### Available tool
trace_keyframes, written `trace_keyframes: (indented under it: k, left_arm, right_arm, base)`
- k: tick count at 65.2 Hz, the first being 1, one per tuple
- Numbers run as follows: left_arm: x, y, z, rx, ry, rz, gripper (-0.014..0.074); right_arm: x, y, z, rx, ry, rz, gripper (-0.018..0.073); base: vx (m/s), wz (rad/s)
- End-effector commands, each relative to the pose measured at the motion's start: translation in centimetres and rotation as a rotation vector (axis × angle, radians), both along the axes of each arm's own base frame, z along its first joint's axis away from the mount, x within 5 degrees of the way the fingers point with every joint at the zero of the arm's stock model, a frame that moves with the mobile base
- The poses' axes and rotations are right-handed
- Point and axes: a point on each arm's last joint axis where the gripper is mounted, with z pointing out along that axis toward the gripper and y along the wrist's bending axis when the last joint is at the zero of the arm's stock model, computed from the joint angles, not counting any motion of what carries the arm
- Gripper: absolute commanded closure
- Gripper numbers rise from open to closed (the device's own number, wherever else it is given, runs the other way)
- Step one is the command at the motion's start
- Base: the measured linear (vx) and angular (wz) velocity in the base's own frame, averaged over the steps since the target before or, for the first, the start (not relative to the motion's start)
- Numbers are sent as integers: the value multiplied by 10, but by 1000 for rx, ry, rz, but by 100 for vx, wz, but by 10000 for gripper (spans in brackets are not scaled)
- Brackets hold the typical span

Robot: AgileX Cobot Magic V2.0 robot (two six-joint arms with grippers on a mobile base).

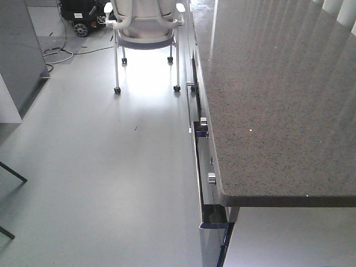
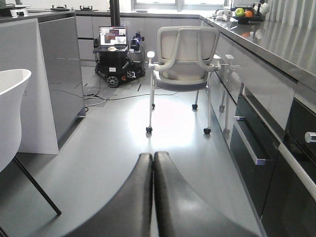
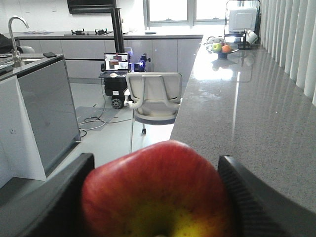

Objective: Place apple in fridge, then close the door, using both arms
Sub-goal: 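Lift the apple off the countertop with the right gripper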

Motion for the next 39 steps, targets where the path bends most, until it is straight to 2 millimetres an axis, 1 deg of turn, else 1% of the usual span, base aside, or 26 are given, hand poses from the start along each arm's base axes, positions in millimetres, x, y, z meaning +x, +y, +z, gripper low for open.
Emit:
trace_keyframes:
  k: [1, 39]
  left_arm:
    - [-1, -1, 13, -1, -100, -14, 603]
    - [-1, -1, 13, -1, -100, -14, 603]
  right_arm:
    - [-3, -1, 14, 13, -105, -11, 429]
    - [-3, -1, 14, 15, -105, -11, 429]
  base:
    - [0, 0]
    - [0, 0]
